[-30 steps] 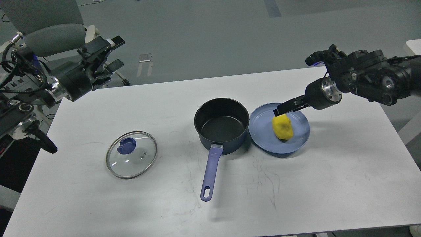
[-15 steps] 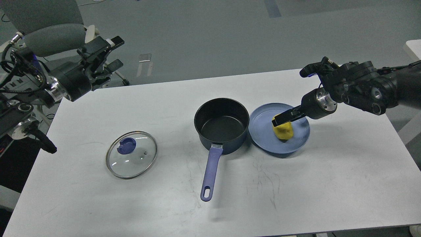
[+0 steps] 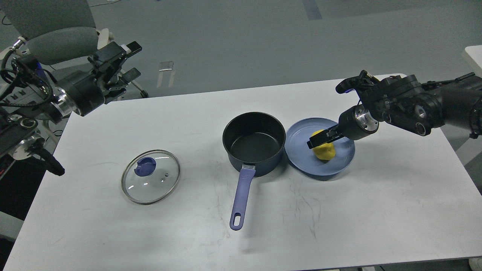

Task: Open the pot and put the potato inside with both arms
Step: 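Lower the right gripper onto the yellow potato and grasp it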

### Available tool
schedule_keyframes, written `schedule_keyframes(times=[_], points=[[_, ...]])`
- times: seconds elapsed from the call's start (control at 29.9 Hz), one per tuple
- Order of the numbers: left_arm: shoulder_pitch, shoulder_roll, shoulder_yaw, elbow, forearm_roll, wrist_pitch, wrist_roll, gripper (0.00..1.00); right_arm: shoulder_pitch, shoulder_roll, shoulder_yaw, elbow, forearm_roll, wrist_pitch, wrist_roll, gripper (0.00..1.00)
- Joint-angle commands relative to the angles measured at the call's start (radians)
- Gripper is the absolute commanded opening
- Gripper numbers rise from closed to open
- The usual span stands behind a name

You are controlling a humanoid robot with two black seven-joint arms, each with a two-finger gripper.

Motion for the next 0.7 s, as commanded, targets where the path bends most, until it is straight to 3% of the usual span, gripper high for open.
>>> schedule_keyframes(times=[0.0, 0.13, 0.23, 0.27, 0.33, 0.43, 0.67], points=[[0.0, 0.004, 0.0, 0.0, 0.0, 0.0, 0.0, 0.97, -0.003, 0.008, 0.0, -0.007, 0.0, 0.0, 0.0, 0.91], [0.0, 0.006, 0.0, 0.0, 0.0, 0.0, 0.0, 0.97, -0.003, 0.008, 0.0, -0.008, 0.0, 0.0, 0.0, 0.87], [0.0, 0.008, 0.0, 0.0, 0.0, 0.0, 0.0, 0.97, -0.006, 0.013, 0.0, -0.008, 0.0, 0.0, 0.0, 0.69], [0.0, 0.008, 0.0, 0.0, 0.0, 0.0, 0.0, 0.97, -0.006, 0.013, 0.0, -0.008, 0.0, 0.0, 0.0, 0.69], [0.0, 0.008, 0.0, 0.0, 0.0, 0.0, 0.0, 0.97, -0.006, 0.013, -0.013, -0.008, 0.0, 0.0, 0.0, 0.49], [0.0, 0.008, 0.0, 0.0, 0.0, 0.0, 0.0, 0.97, -0.006, 0.014, -0.022, -0.007, 0.0, 0.0, 0.0, 0.34], [-0.001, 0.008, 0.0, 0.0, 0.0, 0.0, 0.0, 0.97, 0.015, 0.007, -0.017, 0.004, 0.006, 0.0, 0.0, 0.31]])
